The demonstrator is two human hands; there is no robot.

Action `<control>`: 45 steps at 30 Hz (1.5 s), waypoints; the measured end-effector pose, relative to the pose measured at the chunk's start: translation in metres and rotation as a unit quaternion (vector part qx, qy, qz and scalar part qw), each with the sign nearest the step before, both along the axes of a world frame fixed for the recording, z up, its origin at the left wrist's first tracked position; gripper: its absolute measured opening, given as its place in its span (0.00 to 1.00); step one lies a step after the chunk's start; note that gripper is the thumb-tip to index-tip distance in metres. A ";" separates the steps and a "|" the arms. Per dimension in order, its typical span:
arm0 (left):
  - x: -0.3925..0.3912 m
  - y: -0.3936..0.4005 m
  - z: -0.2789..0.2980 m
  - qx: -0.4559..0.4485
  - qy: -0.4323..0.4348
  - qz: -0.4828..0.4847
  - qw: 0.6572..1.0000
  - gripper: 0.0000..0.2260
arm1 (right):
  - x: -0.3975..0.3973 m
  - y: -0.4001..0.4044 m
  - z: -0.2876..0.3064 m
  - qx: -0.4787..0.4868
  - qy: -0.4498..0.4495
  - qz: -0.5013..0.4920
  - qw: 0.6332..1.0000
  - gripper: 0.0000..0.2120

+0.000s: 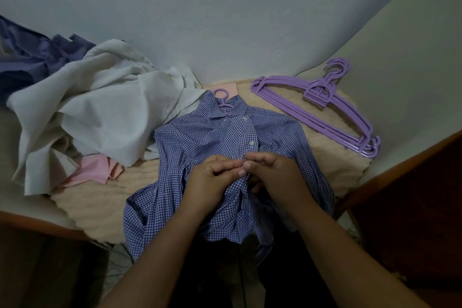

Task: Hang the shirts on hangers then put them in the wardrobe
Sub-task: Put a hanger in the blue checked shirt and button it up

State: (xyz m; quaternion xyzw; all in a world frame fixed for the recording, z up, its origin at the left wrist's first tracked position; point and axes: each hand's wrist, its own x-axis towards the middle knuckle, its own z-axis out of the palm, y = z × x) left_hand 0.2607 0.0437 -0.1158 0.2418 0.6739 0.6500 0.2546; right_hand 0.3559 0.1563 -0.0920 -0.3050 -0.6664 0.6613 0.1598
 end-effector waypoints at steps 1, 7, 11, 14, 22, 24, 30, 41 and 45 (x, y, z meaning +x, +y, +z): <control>-0.001 -0.001 0.000 0.001 -0.002 -0.005 1.000 0.10 | 0.000 0.000 0.000 -0.018 0.004 -0.003 1.000 0.09; -0.008 -0.005 -0.002 -0.014 0.013 -0.046 0.999 0.13 | -0.003 0.001 -0.001 -0.133 0.028 -0.023 0.990 0.07; -0.008 -0.005 -0.003 -0.015 0.014 -0.039 0.999 0.12 | -0.003 0.001 -0.002 -0.102 0.021 -0.008 0.994 0.07; -0.008 -0.004 -0.003 -0.025 0.037 -0.035 0.998 0.11 | -0.003 0.000 -0.003 -0.052 0.008 -0.011 0.999 0.07; -0.007 -0.004 -0.006 -0.059 0.149 -0.035 0.986 0.12 | -0.007 -0.003 -0.004 -0.007 -0.014 -0.010 1.000 0.09; -0.007 -0.005 -0.007 -0.063 0.172 -0.030 0.983 0.12 | -0.007 0.001 -0.002 0.000 -0.026 0.009 1.000 0.08; -0.013 -0.005 -0.007 -0.073 0.195 -0.033 0.977 0.11 | -0.007 0.006 0.001 -0.007 -0.029 0.038 0.999 0.11; -0.021 -0.003 0.002 -0.058 -0.182 -0.108 0.976 0.13 | -0.008 0.012 -0.009 -0.004 0.007 0.041 0.999 0.09; -0.028 0.002 0.007 -0.040 -0.268 -0.104 0.957 0.10 | -0.009 0.018 -0.010 -0.048 0.038 0.066 0.996 0.09</control>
